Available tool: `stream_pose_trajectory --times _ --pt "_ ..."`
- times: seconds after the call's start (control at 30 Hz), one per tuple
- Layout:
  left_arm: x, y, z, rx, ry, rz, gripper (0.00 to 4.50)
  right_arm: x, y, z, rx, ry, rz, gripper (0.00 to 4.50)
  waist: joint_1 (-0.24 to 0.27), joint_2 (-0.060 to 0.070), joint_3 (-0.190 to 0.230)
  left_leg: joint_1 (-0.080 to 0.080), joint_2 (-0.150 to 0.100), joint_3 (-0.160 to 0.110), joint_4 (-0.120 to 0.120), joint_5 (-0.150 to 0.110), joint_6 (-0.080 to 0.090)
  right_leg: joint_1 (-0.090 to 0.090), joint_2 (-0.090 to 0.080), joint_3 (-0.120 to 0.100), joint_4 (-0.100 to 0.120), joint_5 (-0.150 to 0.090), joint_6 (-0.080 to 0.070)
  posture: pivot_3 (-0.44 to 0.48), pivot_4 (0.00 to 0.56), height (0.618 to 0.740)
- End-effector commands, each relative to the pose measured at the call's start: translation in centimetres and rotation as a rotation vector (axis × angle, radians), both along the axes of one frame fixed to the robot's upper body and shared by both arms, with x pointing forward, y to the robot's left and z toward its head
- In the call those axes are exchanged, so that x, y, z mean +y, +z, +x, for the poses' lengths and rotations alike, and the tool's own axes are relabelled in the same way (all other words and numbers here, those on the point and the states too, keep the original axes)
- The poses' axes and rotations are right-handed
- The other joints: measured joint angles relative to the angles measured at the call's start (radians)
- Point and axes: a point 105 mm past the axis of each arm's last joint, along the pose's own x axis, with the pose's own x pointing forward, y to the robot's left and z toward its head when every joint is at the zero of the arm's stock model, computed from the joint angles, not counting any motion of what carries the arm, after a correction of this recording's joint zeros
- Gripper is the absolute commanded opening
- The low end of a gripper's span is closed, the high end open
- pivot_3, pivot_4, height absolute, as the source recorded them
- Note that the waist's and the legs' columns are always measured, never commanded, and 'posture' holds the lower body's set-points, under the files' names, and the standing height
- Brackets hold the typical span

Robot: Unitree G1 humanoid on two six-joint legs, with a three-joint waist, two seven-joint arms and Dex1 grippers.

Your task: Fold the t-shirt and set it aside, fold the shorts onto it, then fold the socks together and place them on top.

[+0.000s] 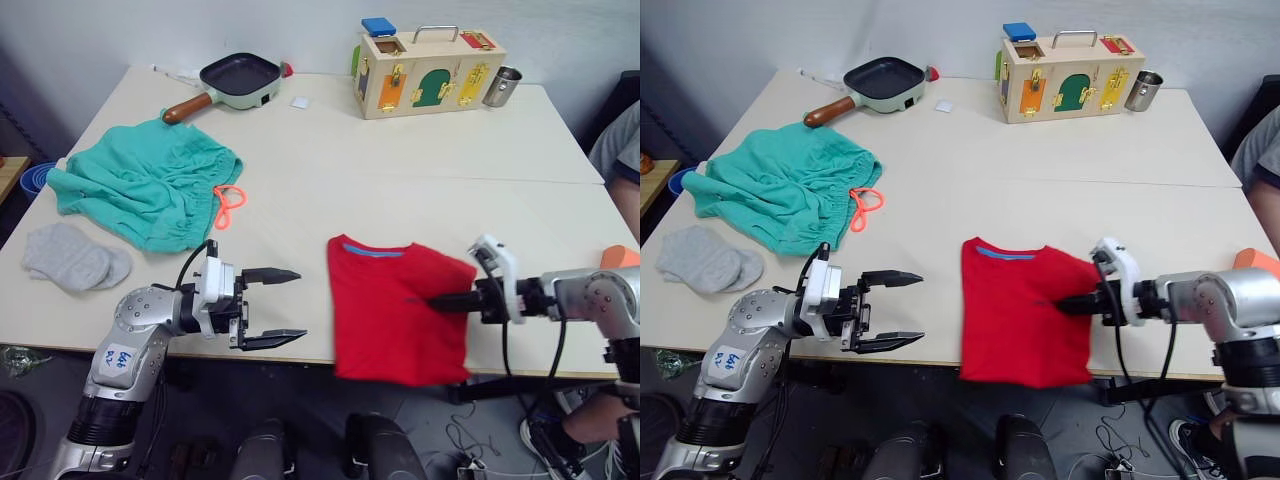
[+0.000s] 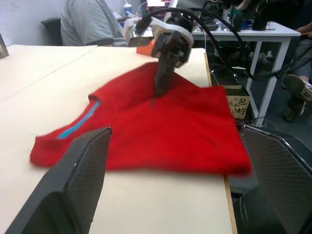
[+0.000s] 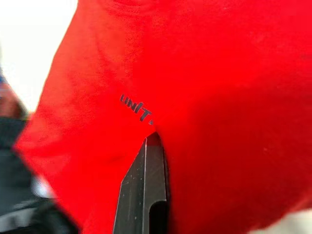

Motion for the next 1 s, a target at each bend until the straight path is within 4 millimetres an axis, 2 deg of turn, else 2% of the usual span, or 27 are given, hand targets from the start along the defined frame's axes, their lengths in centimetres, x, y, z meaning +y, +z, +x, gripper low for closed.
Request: stream_pose_trajectory --times 0.03,0.2,0.47,0.67,0.9,1.0 --pt "-0.1 0.4 0.0 -0.02 0.002 -0.015 4.5 -3.3 0.6 1.7 -0.086 -0.03 -0.108 0.03 0.0 0.0 0.0 0.0 0.0 0.0 0.0 0.0 0.0 0.0 0.0 0.0 0.0 0.0 0.0 0.0 0.15 0.74" --pt "-0.1 0.4 0.2 -0.019 0.001 -0.011 4.5 -7.9 0.4 4.5 -0.164 -0.111 -0.291 0.03 -0.002 0.0 0.0 0.0 0.0 0.002 0.0 0.001 0.0 0.0 0.001 0.0 0.0 0.0 0.0 0.0 0.15 0.74" --pt "0.2 0.6 0.5 -0.031 0.012 0.001 4.5 -12.9 1.1 6.0 -0.269 -0.098 -0.668 0.03 0.0 0.0 0.0 0.0 0.0 0.002 0.001 0.002 -0.001 0.0 0.001 0.0 0.0 0.0 0.001 0.0 0.15 0.74" --pt "0.8 0.7 0.5 -0.036 0.023 0.014 4.5 -14.1 2.3 6.0 -0.279 -0.098 -0.74 0.03 -0.004 0.001 0.001 0.0 0.0 0.002 0.001 0.003 -0.002 0.0 0.001 0.001 0.0 0.0 0.001 0.0 0.15 0.74" --pt "1.2 0.9 0.7 -0.048 0.04 0.016 4.5 -14.8 3.8 7.1 -0.378 -0.206 -0.778 0.03 -0.004 0.005 0.003 0.0 0.0 0.002 0.001 0.003 -0.002 0.0 0.001 0.001 0.0 0.0 0.001 0.0 0.15 0.74" --pt "1.3 1.2 0.6 -0.049 0.038 0.01 4.5 -14.7 4.2 7.1 -0.384 -0.237 -0.723 0.77 -0.004 0.006 0.004 0.0 0.001 0.002 0.001 0.003 -0.002 0.0 0.001 0.001 0.0 0.0 0.001 0.0 0.15 0.74"
